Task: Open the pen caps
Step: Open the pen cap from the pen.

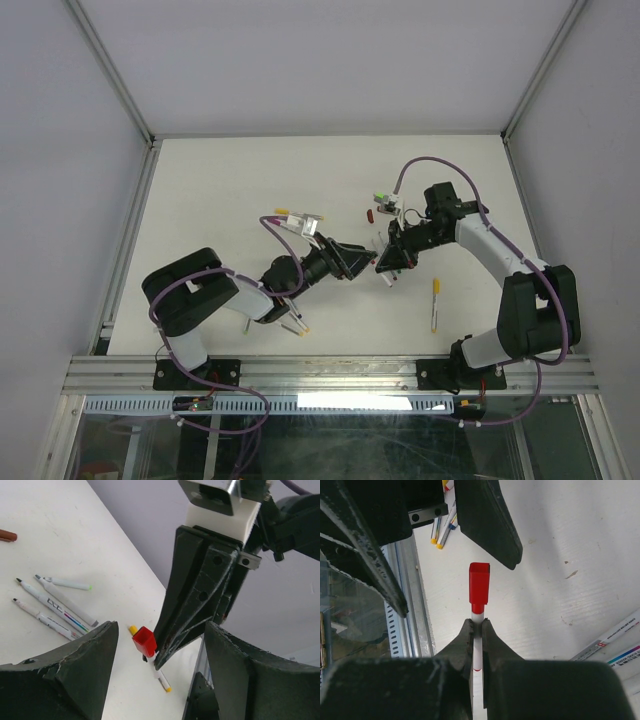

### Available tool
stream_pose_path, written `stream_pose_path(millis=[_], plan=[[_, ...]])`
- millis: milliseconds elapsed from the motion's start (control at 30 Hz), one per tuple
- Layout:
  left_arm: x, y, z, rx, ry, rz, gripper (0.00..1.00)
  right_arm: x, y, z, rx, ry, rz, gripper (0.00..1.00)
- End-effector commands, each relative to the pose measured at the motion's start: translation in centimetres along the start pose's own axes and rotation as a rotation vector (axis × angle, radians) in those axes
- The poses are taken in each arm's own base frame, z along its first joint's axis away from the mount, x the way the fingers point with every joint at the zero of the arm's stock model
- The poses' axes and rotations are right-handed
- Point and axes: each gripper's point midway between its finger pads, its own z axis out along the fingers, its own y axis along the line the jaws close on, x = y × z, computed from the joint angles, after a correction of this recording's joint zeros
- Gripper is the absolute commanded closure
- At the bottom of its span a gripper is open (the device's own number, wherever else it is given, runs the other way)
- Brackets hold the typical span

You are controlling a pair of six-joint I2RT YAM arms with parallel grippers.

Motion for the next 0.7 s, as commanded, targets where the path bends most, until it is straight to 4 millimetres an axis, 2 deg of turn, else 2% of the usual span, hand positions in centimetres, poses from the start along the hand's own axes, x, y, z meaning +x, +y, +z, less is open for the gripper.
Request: stream_pose_path(millis=[0,67,167,400,667], plan=[[-1.3,0.3,0.9,-0.077,-0.101,-0.06,0.3,-1.6,0.0,-0.1,-0.006,-0.035,-0.053,1.0],[-1.3,0.4,1.0,-0.094,-0.109,-0.067,0.32,-1.6,0.0,0.0,-0.005,-0.032,-0.053,1.0],[-1.2,0.6,1.2,-0.109,-0.105,-0.072,0.41,-1.5,0.0,0.1,-0.005,-0.029,-0.056,1.0],[-0.7,0.3,1.6,-0.102,-0.08,-0.089,0.45,-1.4,-0.1,0.3,0.001,-0.02,-0.057,1.0],[0.2,0.8,1.6,-0.12,-0.053,-0.152,0.54,-1.2,-0.3,0.5,0.014,-0.004,-0.06,1.0]])
